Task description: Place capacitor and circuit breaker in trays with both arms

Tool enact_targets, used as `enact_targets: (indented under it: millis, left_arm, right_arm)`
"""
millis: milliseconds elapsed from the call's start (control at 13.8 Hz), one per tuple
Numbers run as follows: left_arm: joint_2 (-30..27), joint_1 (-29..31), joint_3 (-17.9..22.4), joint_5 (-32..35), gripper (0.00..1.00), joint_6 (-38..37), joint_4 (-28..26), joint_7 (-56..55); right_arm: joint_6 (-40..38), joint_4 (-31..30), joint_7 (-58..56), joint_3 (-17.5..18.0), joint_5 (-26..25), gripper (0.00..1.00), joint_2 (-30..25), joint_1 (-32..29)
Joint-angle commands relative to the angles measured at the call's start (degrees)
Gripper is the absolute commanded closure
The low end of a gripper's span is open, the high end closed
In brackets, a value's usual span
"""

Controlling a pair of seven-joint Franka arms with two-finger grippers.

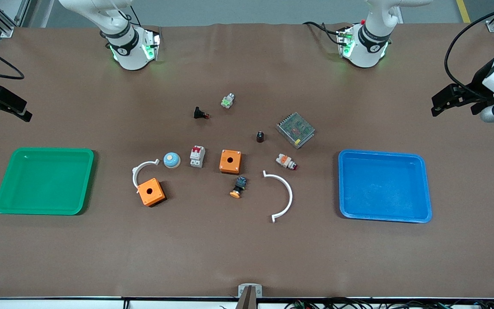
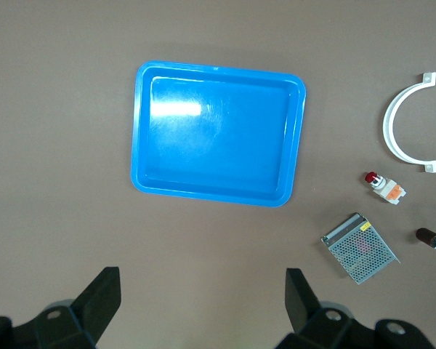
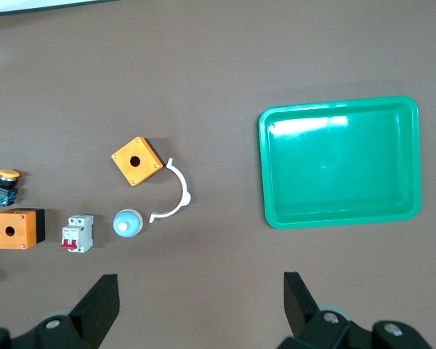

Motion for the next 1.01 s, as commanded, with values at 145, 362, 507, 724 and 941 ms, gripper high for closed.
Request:
enact_targets:
  millis: [145, 362, 507, 724, 941]
  left_arm:
    - [0.9, -0.2, 0.2, 0.0, 0.0, -1.1, 1.6, 0.6]
    - [2.0, -0.6, 0.0, 0.9, 0.0, -0.8, 1.5, 0.8]
    - [3.3, -1.4, -1.4, 0.5, 0.0, -0.7, 1.0, -0.5]
    - [6.9, -3.0, -5.9, 0.9, 0.0, 2.9, 0.6, -8.1]
    - [11.9, -4.9, -12.1, 0.8, 0.0, 7.0, -0.6, -23.9]
  right_arm:
    - [-0.5, 1.3, 0.0, 1.0, -1.3, 0.0, 0.4, -1.2]
    - [-0.5, 1.3, 0.0, 1.0, -1.2, 0.0, 0.4, -1.2]
    - [-0.5, 1.3, 0.0, 1.0, -1.2, 0.0, 0.6, -1.2]
    - [-0.5, 1.3, 0.1, 1.1, -0.9, 0.0, 2.2, -0.9]
    - [-0.5, 1.2, -0.1, 1.3, -1.0, 0.0, 3.7, -0.1]
